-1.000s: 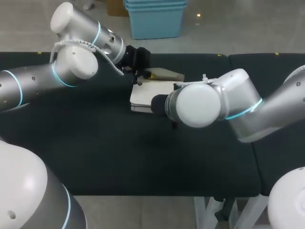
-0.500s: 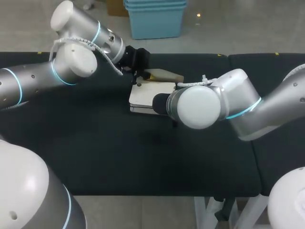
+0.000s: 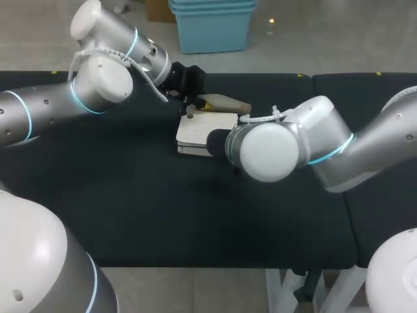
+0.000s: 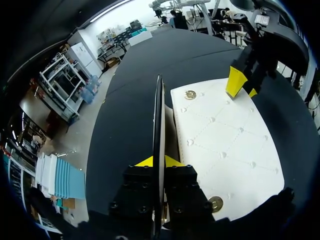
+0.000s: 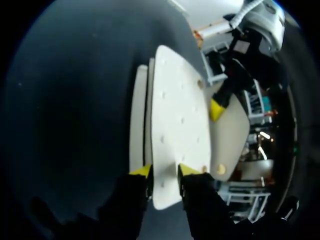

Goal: Pick up the bag, open it, inspect its contents, close it, and place it on the opposite side

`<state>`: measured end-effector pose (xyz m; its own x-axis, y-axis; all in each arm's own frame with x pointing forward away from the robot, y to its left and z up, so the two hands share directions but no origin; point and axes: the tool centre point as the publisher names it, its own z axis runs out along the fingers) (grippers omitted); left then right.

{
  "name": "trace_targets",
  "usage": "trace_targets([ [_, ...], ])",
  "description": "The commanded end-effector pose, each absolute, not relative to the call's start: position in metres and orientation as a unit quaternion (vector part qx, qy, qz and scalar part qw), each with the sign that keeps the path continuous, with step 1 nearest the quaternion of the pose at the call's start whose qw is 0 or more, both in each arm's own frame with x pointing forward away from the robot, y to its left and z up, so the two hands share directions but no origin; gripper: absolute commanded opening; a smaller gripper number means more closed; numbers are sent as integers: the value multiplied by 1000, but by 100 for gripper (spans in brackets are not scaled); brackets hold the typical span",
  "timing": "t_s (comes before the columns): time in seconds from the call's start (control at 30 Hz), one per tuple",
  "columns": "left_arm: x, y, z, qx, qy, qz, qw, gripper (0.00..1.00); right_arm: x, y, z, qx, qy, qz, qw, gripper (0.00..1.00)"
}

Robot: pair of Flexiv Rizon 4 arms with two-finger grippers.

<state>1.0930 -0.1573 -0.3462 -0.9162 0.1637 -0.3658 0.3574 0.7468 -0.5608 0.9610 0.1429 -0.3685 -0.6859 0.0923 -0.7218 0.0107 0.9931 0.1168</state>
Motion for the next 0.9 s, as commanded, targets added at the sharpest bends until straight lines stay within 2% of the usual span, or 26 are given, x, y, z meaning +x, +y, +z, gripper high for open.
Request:
trace_targets([
  [0.03, 1095, -157, -348, 143, 921, -330, 147, 0, 963, 147, -371, 29, 916, 47, 397, 22],
  [0.23, 1094, -156, -348, 144, 921, -330, 146, 0, 964, 148, -373, 30, 916, 45, 397, 0],
  [0.9, 1075, -148, -358, 194, 901, -342, 181, 0, 964, 150, -373, 32, 916, 44, 397, 0],
])
